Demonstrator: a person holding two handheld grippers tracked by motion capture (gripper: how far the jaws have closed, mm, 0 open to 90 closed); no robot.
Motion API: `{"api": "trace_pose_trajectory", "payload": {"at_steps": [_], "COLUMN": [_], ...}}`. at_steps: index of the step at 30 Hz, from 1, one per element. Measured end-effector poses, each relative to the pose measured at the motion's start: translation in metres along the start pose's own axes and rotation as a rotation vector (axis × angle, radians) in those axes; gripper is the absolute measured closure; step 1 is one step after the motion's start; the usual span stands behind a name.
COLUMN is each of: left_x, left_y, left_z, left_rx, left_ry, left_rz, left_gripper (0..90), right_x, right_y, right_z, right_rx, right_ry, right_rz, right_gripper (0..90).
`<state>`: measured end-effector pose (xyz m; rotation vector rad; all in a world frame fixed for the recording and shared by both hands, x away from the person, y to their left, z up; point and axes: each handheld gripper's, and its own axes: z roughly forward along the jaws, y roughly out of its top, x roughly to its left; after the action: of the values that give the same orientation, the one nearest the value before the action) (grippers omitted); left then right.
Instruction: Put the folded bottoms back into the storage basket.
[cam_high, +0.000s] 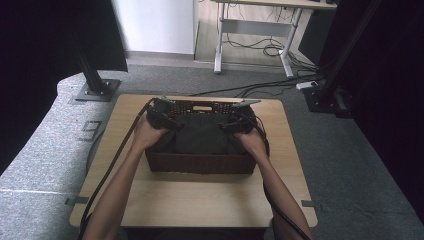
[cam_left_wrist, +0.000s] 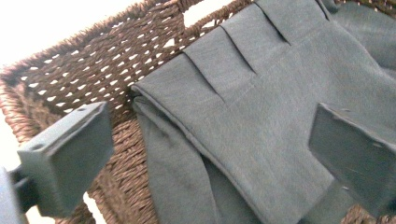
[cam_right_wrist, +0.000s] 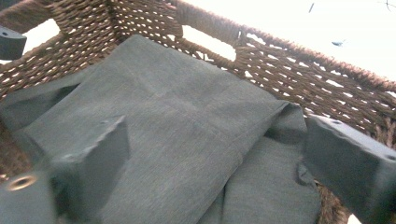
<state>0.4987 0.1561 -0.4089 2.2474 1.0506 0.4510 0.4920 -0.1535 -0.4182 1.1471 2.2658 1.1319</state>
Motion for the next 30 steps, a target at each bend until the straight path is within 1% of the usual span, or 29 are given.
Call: {"api": "trace_pose_trajectory", "payload": {"at_steps": [2, 4, 8, 10, 12, 17, 19, 21, 25, 30], "left_x": [-0.002, -0.003, -0.003, -0.004, -0.005, -0.008, -0.008, -0.008, -0.010, -0.013], "left_y": [-0.001, -0.003, -0.007, -0.010, -0.012, -0.019, -0.022, -0.025, -0.033, -0.043], "left_z": [-0.004, -0.010, -0.019, -0.023, -0.027, -0.038, -0.041, -0.044, -0.051, -0.060], "left_rx": [-0.011, -0.030, -0.054, -0.071, -0.084, -0.116, -0.121, -0.123, -0.130, -0.141], "left_ry": [0.007, -0.005, -0.019, -0.020, -0.011, -0.011, -0.014, -0.012, -0.017, -0.024], "left_rz": [0.010, 0.007, -0.004, -0.004, 0.009, 0.027, 0.029, 0.031, 0.040, 0.047], "left_gripper": [0.0, 0.0, 0.0, 0.0, 0.0, 0.0, 0.0, 0.0, 0.0, 0.0], "right_x": [0.001, 0.002, 0.002, 0.002, 0.001, 0.000, 0.000, -0.001, 0.000, 0.000], "right_y": [0.000, -0.001, -0.004, -0.006, -0.008, -0.012, -0.014, -0.017, -0.021, -0.028], "right_z": [-0.004, -0.008, -0.016, -0.020, -0.024, -0.034, -0.039, -0.042, -0.049, -0.058], "right_rx": [-0.002, 0.001, 0.002, -0.003, -0.008, -0.016, -0.018, -0.023, -0.031, -0.039], "right_ry": [0.003, 0.008, 0.021, 0.024, 0.024, 0.023, 0.022, 0.031, 0.034, 0.043], "right_rz": [-0.011, -0.019, -0.028, -0.036, -0.044, -0.066, -0.073, -0.066, -0.086, -0.081], "right_gripper": [3.2, 0.0, 0.0, 0.0, 0.0, 0.0, 0.0, 0.0, 0.0, 0.0]}}
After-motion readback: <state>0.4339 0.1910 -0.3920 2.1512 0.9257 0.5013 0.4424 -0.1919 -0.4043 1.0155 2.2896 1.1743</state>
